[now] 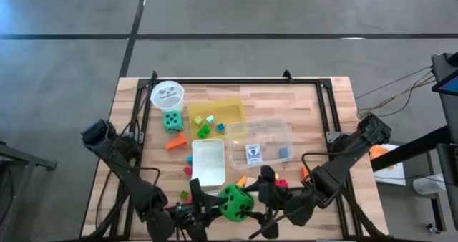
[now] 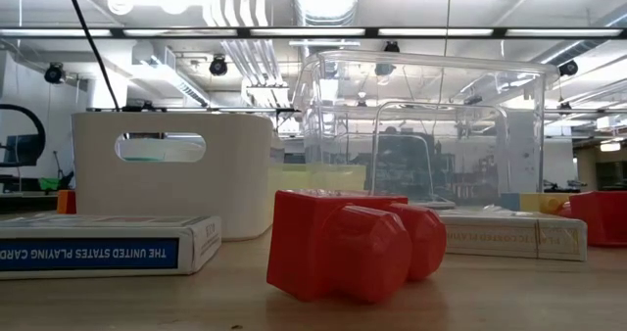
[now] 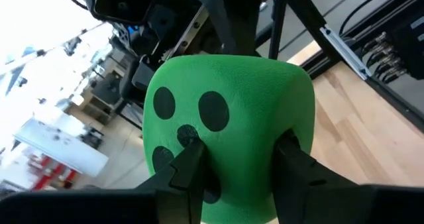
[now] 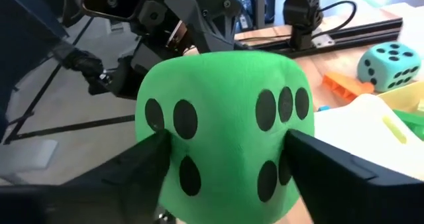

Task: Pick & Place Toys
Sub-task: Put the green dice into the white bin

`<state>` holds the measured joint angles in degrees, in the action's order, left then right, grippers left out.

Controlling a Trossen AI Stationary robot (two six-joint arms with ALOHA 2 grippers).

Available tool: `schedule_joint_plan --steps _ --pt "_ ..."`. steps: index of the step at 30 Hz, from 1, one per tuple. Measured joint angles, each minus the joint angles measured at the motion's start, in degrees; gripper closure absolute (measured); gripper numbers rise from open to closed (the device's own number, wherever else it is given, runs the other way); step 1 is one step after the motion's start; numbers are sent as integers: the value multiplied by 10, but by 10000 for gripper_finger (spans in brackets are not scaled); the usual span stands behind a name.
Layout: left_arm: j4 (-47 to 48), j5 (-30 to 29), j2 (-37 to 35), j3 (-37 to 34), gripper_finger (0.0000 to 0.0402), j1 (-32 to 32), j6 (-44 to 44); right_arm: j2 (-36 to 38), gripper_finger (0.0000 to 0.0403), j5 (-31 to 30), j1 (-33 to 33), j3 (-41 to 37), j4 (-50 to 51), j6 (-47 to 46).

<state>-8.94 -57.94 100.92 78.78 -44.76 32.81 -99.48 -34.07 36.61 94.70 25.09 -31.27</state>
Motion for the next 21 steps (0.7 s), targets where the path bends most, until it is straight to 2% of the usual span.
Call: schedule_joint_plan --steps 4,7,21 --pt "39 19 -17 0 287 2 -45 0 50 -4 -1 -1 -8 4" --pt "61 25 -24 0 292 2 -60 0 30 -5 -2 -1 -11 11" --pt "113 9 -34 -1 308 1 -107 8 23 -56 -2 -1 58 11"
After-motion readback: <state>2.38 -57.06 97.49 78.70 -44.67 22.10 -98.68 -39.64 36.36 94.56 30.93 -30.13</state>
